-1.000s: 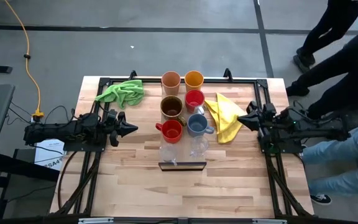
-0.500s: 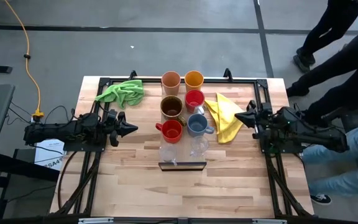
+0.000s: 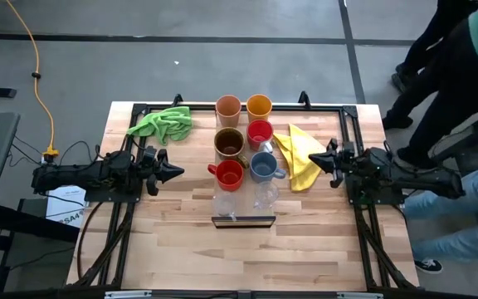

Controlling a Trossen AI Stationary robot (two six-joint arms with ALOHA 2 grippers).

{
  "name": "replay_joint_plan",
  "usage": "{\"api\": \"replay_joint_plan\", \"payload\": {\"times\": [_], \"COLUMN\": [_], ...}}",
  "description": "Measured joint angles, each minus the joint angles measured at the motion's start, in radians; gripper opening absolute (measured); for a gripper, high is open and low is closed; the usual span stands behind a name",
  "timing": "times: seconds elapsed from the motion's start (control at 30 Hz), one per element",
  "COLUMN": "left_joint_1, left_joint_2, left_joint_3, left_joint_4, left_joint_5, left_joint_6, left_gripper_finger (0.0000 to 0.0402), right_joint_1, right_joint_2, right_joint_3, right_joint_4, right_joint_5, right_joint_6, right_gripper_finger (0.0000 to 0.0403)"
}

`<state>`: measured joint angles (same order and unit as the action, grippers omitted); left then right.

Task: Stack small to large cups/mugs on shelf
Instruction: Return to Home Position

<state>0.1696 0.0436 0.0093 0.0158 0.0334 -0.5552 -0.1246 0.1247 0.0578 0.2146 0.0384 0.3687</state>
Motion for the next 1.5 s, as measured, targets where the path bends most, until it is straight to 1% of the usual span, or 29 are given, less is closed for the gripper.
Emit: {"api": "replay_joint_plan", "payload": {"times": [0.17,0.37,0.67,0.8,0.97,1.13,1.5], "left_joint_1": [0.0,0.0,0.0,0.0,0.0,0.0,0.0], "left_joint_2": [0.0,0.0,0.0,0.0,0.0,0.0,0.0], "left_joint_3": [0.0,0.0,0.0,0.0,0.0,0.0,0.0], "left_joint_4": [0.0,0.0,0.0,0.0,0.0,0.0,0.0], "left_joint_5": [0.0,0.0,0.0,0.0,0.0,0.0,0.0], "left_joint_6": [0.0,0.0,0.0,0.0,0.0,0.0,0.0], "left_gripper_finger": [0.0001,0.0001,0.0001,0.0001,0.0001,0.0001,0.0001], "right_joint_1": [0.0,0.0,0.001,0.001,0.001,0.001,0.001], "right_joint_2": [-0.039,-0.122,-0.122,-0.119,-0.119,-0.119,-0.118], "right_joint_3": [-0.009,-0.009,-0.009,-0.008,-0.008,-0.008,-0.008], "right_joint_4": [-0.023,-0.193,-0.293,-0.298,-0.299,-0.299,-0.3], "right_joint_5": [0.015,0.027,0.054,0.064,0.062,0.062,0.059], "right_joint_6": [-0.051,-0.059,-0.065,-0.097,-0.07,-0.09,-0.055], "right_gripper_finger": [0.0,0.0,0.0,0.0,0.0,0.0,0.0]}}
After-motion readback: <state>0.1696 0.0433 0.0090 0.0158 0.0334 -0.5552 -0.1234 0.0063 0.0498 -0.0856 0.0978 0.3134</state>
